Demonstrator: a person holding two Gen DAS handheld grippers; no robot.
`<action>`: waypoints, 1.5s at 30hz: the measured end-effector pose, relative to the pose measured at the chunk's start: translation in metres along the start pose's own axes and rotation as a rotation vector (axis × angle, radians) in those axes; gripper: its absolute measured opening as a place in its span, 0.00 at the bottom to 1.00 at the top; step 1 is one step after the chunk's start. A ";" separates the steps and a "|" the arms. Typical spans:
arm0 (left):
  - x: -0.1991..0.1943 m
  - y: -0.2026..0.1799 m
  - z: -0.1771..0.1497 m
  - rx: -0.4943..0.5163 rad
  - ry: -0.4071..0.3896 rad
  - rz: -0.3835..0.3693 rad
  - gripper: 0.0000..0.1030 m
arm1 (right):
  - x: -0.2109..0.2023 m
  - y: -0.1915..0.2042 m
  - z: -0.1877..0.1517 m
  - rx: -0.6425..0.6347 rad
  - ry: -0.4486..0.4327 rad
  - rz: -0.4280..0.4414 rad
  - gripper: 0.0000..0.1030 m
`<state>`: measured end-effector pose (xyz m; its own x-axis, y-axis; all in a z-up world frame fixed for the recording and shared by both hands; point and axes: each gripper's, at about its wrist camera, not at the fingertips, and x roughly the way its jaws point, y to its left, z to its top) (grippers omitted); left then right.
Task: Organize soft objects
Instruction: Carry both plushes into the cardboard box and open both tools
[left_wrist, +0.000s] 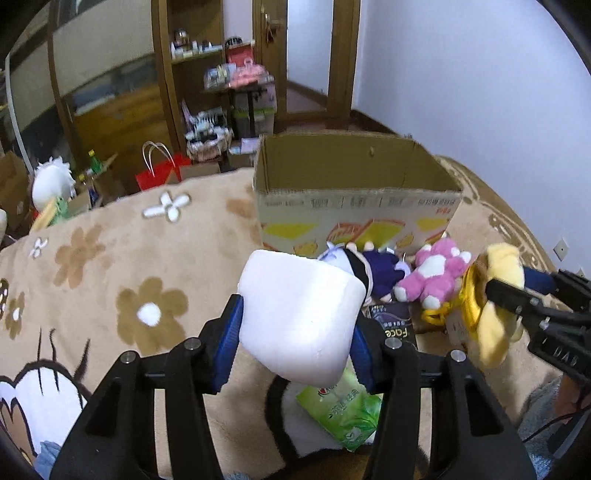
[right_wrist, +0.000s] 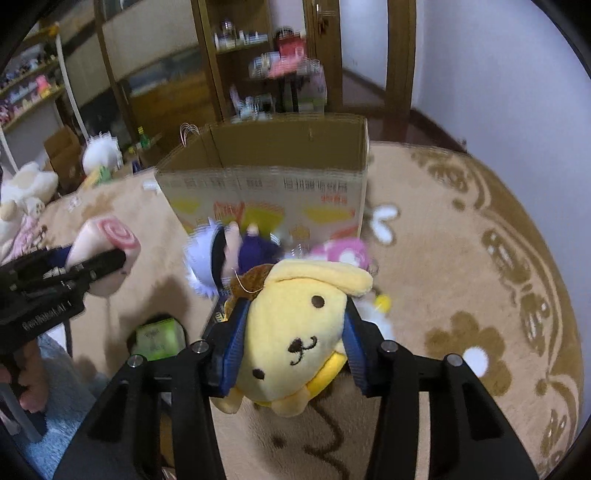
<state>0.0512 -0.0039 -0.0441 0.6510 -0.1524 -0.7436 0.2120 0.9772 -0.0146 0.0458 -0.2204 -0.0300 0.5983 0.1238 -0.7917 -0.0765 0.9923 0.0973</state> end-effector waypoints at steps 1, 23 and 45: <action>-0.004 0.001 0.001 -0.003 -0.018 0.002 0.50 | -0.006 0.000 0.003 -0.001 -0.036 -0.003 0.49; -0.042 0.005 0.041 0.002 -0.280 0.078 0.50 | -0.056 0.005 0.053 -0.031 -0.374 -0.149 0.52; -0.003 -0.009 0.126 0.070 -0.369 0.091 0.51 | -0.036 0.009 0.120 -0.144 -0.492 -0.133 0.53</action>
<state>0.1390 -0.0306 0.0424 0.8854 -0.1206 -0.4489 0.1820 0.9786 0.0959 0.1187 -0.2152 0.0718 0.9112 0.0180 -0.4115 -0.0629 0.9934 -0.0958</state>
